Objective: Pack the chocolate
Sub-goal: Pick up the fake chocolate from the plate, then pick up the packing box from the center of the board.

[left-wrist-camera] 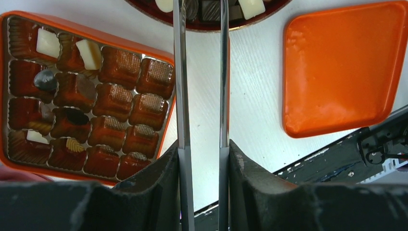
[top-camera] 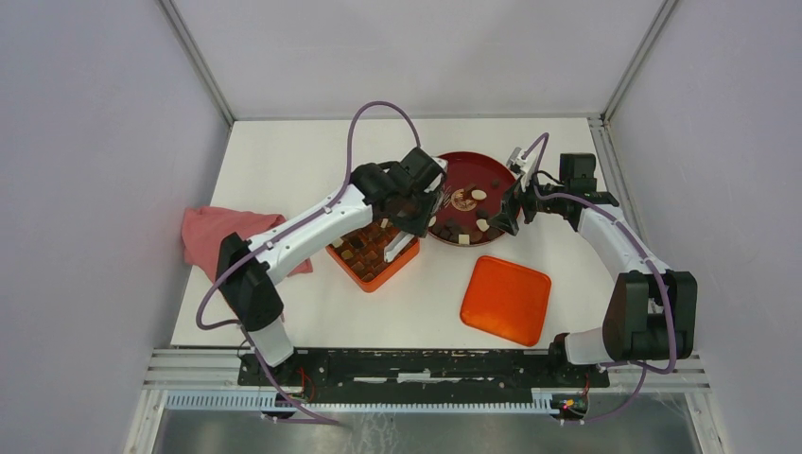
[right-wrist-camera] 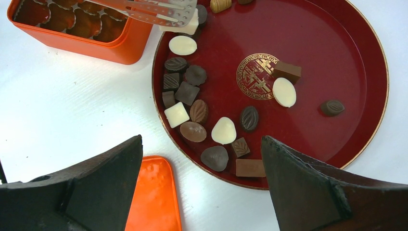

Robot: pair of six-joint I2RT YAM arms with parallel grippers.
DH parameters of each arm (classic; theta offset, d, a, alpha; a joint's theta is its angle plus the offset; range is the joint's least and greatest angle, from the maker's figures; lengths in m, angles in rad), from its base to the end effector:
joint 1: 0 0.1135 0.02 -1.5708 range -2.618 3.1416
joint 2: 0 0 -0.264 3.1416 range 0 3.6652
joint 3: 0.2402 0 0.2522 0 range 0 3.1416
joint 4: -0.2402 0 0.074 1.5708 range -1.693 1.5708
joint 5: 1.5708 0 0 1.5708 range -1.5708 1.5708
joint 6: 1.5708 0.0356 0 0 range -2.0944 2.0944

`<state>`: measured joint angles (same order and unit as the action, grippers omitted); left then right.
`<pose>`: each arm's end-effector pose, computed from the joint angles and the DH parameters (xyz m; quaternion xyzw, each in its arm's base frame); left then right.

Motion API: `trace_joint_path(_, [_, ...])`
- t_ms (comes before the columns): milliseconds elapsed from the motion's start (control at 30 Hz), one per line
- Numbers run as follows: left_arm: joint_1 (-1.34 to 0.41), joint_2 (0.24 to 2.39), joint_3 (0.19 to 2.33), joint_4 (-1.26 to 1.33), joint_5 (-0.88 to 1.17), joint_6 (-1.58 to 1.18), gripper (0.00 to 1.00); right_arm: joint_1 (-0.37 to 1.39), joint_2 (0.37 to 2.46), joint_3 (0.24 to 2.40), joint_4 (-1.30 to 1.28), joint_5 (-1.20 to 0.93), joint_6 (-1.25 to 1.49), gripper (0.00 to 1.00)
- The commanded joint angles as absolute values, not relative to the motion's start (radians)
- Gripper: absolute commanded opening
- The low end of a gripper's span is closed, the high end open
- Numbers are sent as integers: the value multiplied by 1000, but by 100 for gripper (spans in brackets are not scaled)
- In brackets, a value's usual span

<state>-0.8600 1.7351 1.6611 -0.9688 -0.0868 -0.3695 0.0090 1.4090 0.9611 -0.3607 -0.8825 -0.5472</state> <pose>0.2418 -0.2762 0.3211 0.2232 0.9383 -0.1161 0.2371 0.2907 0.0301 0.2522 -0.3832 0.7635 0.2927 0.4296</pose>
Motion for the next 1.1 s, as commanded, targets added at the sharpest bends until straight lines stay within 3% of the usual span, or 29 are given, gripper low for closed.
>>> trace_joint_path(0, [-863,1645,1621,-922,-83,-396,2,6,1388,980,-347,-918,-555,98])
trace_joint_path(300, [-816,1491,1528,-913,-163,-408,2,41,1317,907,-313,-1077,-631,98])
trace_joint_path(633, [-629,1341,1429,-891,-49,-367,2,299,1302,861,-232,-885,-746,98])
trace_joint_path(800, [-596,1261,1373,-937,-97,-372,2,441,1382,922,-110,-725,-617,98])
trace_joint_path(900, [-595,1220,1345,-982,-166,-383,2,530,1484,1028,-111,-613,-544,93])
trace_joint_path(1067, [-592,1141,1307,-1019,-223,-418,2,649,1678,1250,-192,-429,-442,75])
